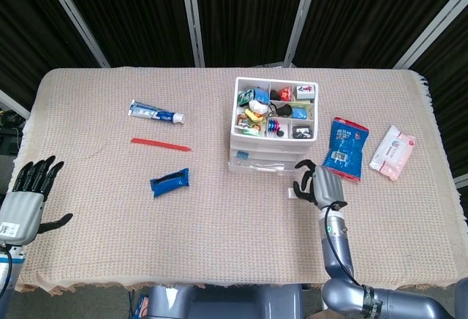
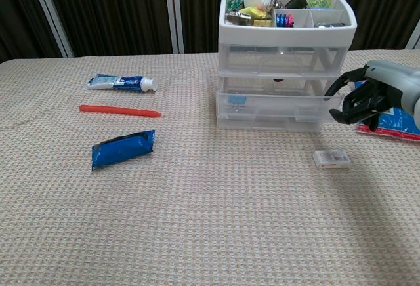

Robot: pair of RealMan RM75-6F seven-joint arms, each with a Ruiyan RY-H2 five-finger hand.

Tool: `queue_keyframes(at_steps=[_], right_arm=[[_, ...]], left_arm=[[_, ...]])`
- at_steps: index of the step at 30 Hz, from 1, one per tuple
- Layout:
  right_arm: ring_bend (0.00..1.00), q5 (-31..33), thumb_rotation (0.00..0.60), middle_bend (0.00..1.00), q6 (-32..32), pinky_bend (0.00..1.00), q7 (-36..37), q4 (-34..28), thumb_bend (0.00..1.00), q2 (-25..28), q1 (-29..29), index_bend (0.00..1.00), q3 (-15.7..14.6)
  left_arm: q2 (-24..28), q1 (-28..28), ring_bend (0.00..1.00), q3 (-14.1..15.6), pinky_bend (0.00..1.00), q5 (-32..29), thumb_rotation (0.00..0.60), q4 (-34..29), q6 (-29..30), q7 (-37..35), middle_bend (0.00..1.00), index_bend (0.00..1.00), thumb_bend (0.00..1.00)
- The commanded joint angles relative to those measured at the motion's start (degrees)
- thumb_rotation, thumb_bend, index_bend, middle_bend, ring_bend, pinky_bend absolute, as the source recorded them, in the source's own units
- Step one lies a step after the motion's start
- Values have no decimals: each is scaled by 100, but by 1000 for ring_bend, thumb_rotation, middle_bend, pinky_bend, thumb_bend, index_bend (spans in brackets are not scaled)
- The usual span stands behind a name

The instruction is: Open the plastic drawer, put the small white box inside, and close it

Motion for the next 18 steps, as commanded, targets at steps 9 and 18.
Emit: queue_keyframes(at_steps=[9,18], right_arm=[[712,-150,600,693,3,647,-3,-84,357,22,-129,387,-127],[712,-387,600,693,76,647,29,-285,358,137,-320,395,-325]], left_arm=[[-2,1,0,2,0,6,600,3,3,1,0,58,80],[-11,3,0,5,0,7,600,-2,3,29,0,59,77]])
